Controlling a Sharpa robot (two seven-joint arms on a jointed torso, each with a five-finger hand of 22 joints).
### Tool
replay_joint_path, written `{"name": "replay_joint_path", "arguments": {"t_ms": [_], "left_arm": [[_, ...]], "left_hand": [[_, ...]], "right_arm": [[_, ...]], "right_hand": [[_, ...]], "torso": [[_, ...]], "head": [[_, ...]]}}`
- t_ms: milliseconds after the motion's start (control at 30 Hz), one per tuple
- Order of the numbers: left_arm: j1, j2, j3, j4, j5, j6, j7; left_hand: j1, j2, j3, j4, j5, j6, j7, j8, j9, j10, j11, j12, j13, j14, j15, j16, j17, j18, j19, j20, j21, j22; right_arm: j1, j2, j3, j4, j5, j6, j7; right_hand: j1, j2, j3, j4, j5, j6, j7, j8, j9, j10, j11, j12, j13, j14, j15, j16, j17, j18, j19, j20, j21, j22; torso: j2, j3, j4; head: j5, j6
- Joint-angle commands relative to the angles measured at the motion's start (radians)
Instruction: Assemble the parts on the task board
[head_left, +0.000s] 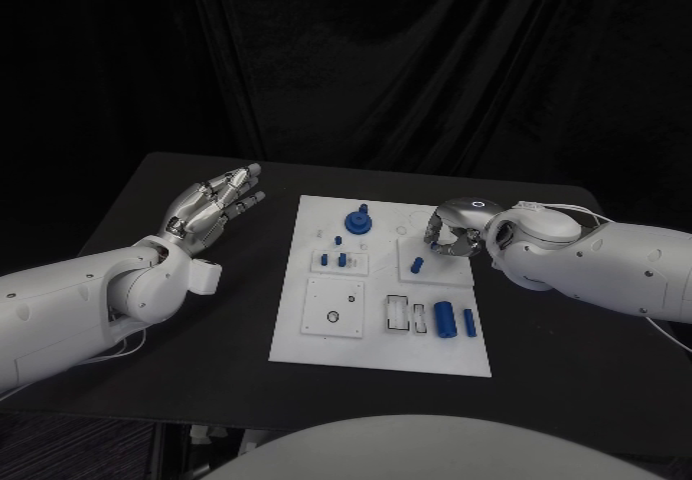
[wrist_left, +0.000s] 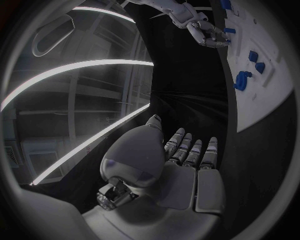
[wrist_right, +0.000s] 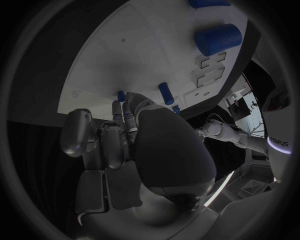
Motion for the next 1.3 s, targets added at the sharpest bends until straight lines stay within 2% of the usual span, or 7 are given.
{"name": "replay_joint_path", "arguments": {"t_ms": [33,367,833,1100,1300], "left_arm": [[0.000,0.001,0.001,0.004,0.004,0.023,0.136],[0.000,-0.003,0.001,0.012,0.004,0.038,0.130],[0.000,-0.003,0.001,0.013,0.004,0.051,0.118],[0.000,-0.003,0.001,0.011,0.004,0.056,0.111],[0.000,-0.004,0.001,0.009,0.004,0.059,0.105]], "left_hand": [[0.001,0.006,-0.005,0.001,0.005,0.007,0.035,0.003,0.001,0.000,0.007,0.005,0.002,-0.004,0.001,0.004,0.000,0.014,-0.001,0.008,0.006,0.001],[0.010,0.009,-0.003,0.001,0.025,0.011,0.038,0.004,0.002,0.000,0.011,0.011,0.001,-0.003,0.009,0.010,0.001,0.013,0.000,0.014,0.009,0.002],[0.020,0.009,0.002,0.001,0.046,0.016,0.038,0.004,0.002,-0.001,0.010,0.017,0.001,0.000,0.022,0.024,0.003,0.008,0.004,0.017,0.014,0.005],[0.025,0.009,0.004,0.001,0.051,0.016,0.037,0.004,0.002,-0.003,0.008,0.019,0.001,0.003,0.032,0.032,0.004,0.003,0.008,0.018,0.018,0.007],[0.032,0.009,0.008,0.001,0.057,0.017,0.035,0.004,0.002,-0.004,0.005,0.023,0.001,0.009,0.048,0.046,0.005,-0.011,0.015,0.019,0.025,0.010]], "right_arm": [[-0.006,0.004,0.001,-0.009,-0.002,-0.026,0.002],[-0.018,0.012,0.001,-0.028,-0.002,-0.033,0.008],[-0.020,0.013,0.001,-0.035,-0.017,-0.031,-0.013],[-0.020,0.012,0.001,-0.034,-0.021,-0.069,0.007],[-0.020,0.009,0.001,-0.029,-0.021,-0.121,0.031]], "right_hand": [[0.009,0.002,0.008,-0.004,0.007,0.009,0.001,0.005,0.003,0.010,0.001,0.007,-0.002,0.031,-0.009,-0.004,0.035,0.017,-0.006,-0.005,-0.005,0.148],[0.017,0.008,0.017,-0.023,0.015,0.033,0.000,0.019,0.019,0.035,-0.006,0.017,-0.004,0.031,-0.015,-0.005,0.033,0.017,-0.006,-0.010,-0.004,0.148],[0.007,0.004,0.013,-0.029,0.012,0.034,-0.001,0.020,0.028,0.045,-0.009,0.022,-0.004,0.026,-0.017,-0.013,0.021,0.019,-0.011,-0.013,-0.016,0.145],[0.009,0.014,0.011,-0.047,0.012,0.059,-0.006,0.038,0.051,0.077,-0.020,0.046,0.006,0.028,-0.026,-0.012,0.022,0.018,-0.009,-0.020,-0.010,0.146],[0.008,0.021,0.006,-0.062,0.015,0.082,-0.016,0.056,0.078,0.113,-0.033,0.062,0.011,0.030,-0.037,-0.010,0.024,0.016,-0.005,-0.030,0.000,0.149]], "torso": [[0.000,-0.0003,0.0023],[0.001,-0.0004,0.0001],[0.001,0.0007,-0.0025],[0.000,0.0005,-0.0023],[-0.001,-0.0002,-0.0015]], "head": [[-0.002,0.000],[0.002,0.000],[0.004,0.000],[0.005,0.000],[0.009,0.000]]}}
